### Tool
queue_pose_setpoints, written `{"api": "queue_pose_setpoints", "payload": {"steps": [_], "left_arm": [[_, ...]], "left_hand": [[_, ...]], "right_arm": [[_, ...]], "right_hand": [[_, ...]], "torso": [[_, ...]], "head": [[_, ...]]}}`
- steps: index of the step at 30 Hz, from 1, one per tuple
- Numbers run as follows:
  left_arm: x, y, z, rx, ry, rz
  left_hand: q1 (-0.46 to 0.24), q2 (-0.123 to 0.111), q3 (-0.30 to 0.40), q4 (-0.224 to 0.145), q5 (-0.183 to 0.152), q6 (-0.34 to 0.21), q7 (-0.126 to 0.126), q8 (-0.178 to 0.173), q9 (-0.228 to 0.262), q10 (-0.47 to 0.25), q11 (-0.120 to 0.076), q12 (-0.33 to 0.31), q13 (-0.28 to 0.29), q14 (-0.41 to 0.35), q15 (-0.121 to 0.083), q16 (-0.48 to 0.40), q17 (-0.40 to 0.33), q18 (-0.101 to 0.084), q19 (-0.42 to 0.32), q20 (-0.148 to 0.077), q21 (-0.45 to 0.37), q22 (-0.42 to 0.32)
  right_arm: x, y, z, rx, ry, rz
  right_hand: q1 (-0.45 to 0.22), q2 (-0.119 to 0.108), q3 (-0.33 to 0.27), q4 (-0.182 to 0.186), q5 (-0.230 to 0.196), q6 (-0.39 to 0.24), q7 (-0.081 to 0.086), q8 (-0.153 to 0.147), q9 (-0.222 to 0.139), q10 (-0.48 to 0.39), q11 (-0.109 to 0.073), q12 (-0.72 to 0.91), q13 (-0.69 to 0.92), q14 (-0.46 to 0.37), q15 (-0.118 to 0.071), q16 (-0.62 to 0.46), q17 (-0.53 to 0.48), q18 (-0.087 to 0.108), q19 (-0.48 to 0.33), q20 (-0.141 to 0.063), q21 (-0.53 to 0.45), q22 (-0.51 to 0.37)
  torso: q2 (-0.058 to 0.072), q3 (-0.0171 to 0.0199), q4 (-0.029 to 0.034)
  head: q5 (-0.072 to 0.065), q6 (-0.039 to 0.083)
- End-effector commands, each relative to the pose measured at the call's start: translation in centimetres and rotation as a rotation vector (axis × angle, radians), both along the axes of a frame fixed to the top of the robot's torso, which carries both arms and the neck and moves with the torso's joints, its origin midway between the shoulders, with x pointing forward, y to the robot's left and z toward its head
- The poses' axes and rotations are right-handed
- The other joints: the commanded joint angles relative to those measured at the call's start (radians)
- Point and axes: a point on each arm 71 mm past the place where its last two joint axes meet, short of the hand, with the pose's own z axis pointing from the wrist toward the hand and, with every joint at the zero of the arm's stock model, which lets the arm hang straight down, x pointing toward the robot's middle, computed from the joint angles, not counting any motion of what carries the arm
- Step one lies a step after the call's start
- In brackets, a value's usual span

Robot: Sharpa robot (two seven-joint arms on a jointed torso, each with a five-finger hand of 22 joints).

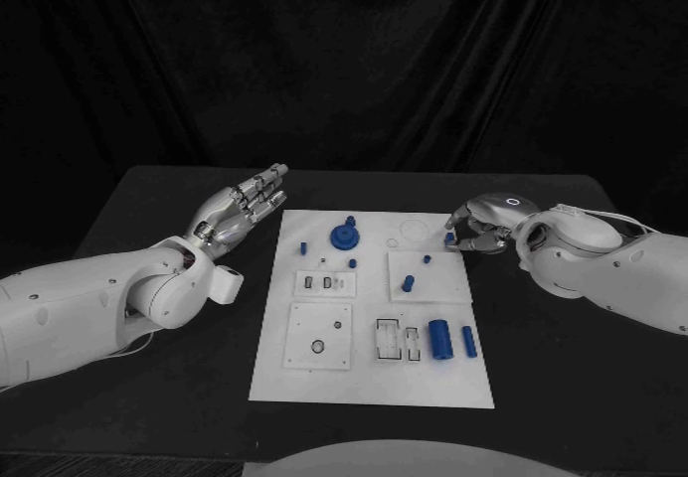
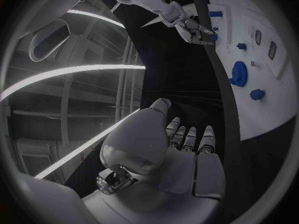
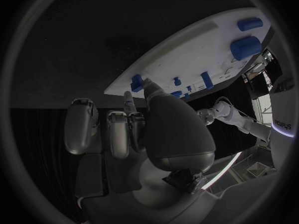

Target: Assemble the parts on the task board

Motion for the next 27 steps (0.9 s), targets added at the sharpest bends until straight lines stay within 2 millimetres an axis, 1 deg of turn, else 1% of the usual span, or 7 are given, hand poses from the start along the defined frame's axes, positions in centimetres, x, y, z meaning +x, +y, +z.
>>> {"api": "queue_pose_setpoints", "payload": {"steps": [1,6,9,13,20,23,27], "left_arm": [[-0.08,-0.20,0.02,-0.012,-0.001,-0.017],[-0.09,-0.20,0.02,-0.012,0.000,-0.018],[-0.09,-0.22,0.01,-0.012,0.000,-0.018],[-0.07,-0.26,0.01,-0.013,0.000,-0.020],[-0.05,-0.29,-0.02,-0.012,0.001,-0.021],[-0.04,-0.29,-0.04,-0.012,0.002,-0.021],[-0.03,-0.32,-0.07,-0.012,0.004,-0.022]], "left_hand": [[-0.010,0.003,0.006,0.002,0.004,0.003,0.002,0.003,0.001,0.001,0.004,0.001,0.001,0.001,0.005,-0.004,-0.001,0.010,-0.001,0.006,-0.006,-0.001],[-0.011,0.003,0.007,0.001,0.004,0.007,0.003,0.003,0.001,0.001,0.005,0.000,0.001,0.001,0.005,-0.004,-0.001,0.010,-0.001,0.006,-0.006,-0.001],[-0.011,0.003,0.007,0.001,0.004,0.007,0.003,0.003,0.001,0.001,0.005,0.000,0.001,0.001,0.005,-0.004,-0.001,0.010,-0.001,0.006,-0.006,-0.001],[-0.011,0.003,0.007,0.001,0.004,0.007,0.003,0.003,0.001,0.001,0.005,0.000,0.001,0.001,0.005,-0.004,-0.001,0.010,-0.001,0.006,-0.006,-0.001],[-0.011,0.003,0.007,0.001,0.004,0.007,0.003,0.003,0.001,0.001,0.005,0.000,0.001,0.001,0.005,-0.004,-0.001,0.010,-0.001,0.006,-0.006,-0.001],[-0.011,0.003,0.007,0.001,0.004,0.007,0.003,0.003,0.001,0.001,0.005,0.000,0.001,0.001,0.005,-0.004,-0.001,0.010,-0.001,0.006,-0.006,-0.001],[-0.011,0.003,0.007,0.001,0.004,0.007,0.003,0.003,0.001,0.001,0.005,0.000,0.001,0.001,0.005,-0.004,-0.001,0.010,-0.001,0.006,-0.006,-0.001]], "right_arm": [[0.05,0.12,-0.20,-0.006,0.008,0.004],[0.09,0.30,-0.38,-0.008,0.012,0.007],[0.07,0.35,-0.47,-0.009,0.015,0.008],[0.04,0.36,-0.57,-0.009,0.017,0.008],[0.02,0.30,-0.64,-0.010,0.018,0.004],[0.04,0.28,-0.65,-0.010,0.018,0.001],[0.05,0.31,-0.65,-0.009,0.016,-0.002]], "right_hand": [[0.012,0.000,0.000,-0.008,0.005,0.006,0.001,0.000,-0.001,0.102,0.006,0.003,0.263,0.103,0.003,-0.001,0.260,0.019,0.000,0.004,-0.004,0.185],[0.019,0.001,0.000,-0.011,0.013,0.028,-0.001,0.010,0.006,0.102,0.005,0.003,0.263,0.103,0.002,0.000,0.260,0.019,0.000,0.004,-0.006,0.185],[0.020,0.001,-0.001,-0.012,0.014,0.035,-0.001,0.014,0.008,0.102,0.005,0.003,0.263,0.103,0.002,-0.001,0.260,0.019,0.000,0.004,-0.006,0.185],[0.024,0.002,-0.001,-0.014,0.016,0.059,-0.002,0.027,0.020,0.102,0.003,0.003,0.263,0.103,0.001,-0.001,0.259,0.019,0.000,0.003,-0.007,0.185],[0.036,0.008,0.001,-0.023,0.025,0.103,-0.006,0.052,0.047,0.102,0.000,0.003,0.263,0.101,-0.001,-0.005,0.255,0.020,-0.002,0.001,-0.014,0.184],[0.042,0.011,0.002,-0.026,0.025,0.114,-0.006,0.059,0.055,0.102,0.000,0.003,0.263,0.101,-0.001,-0.007,0.254,0.021,-0.003,0.000,-0.016,0.183],[0.052,0.016,0.005,-0.034,0.024,0.125,-0.007,0.066,0.065,0.102,0.000,0.003,0.263,0.100,-0.002,-0.009,0.251,0.021,-0.005,0.000,-0.021,0.182]], "torso": [[0.000,-0.0003,-0.0004],[0.000,0.0001,0.0000],[0.000,0.0005,0.0018],[0.000,0.0003,0.0023],[-0.001,-0.0009,-0.0003],[-0.002,-0.0002,-0.0014],[-0.002,0.0009,-0.0007]], "head": [[0.001,-0.001],[0.001,-0.004],[-0.001,-0.004],[-0.002,-0.004],[0.001,-0.006],[0.001,-0.007],[0.000,-0.008]]}}
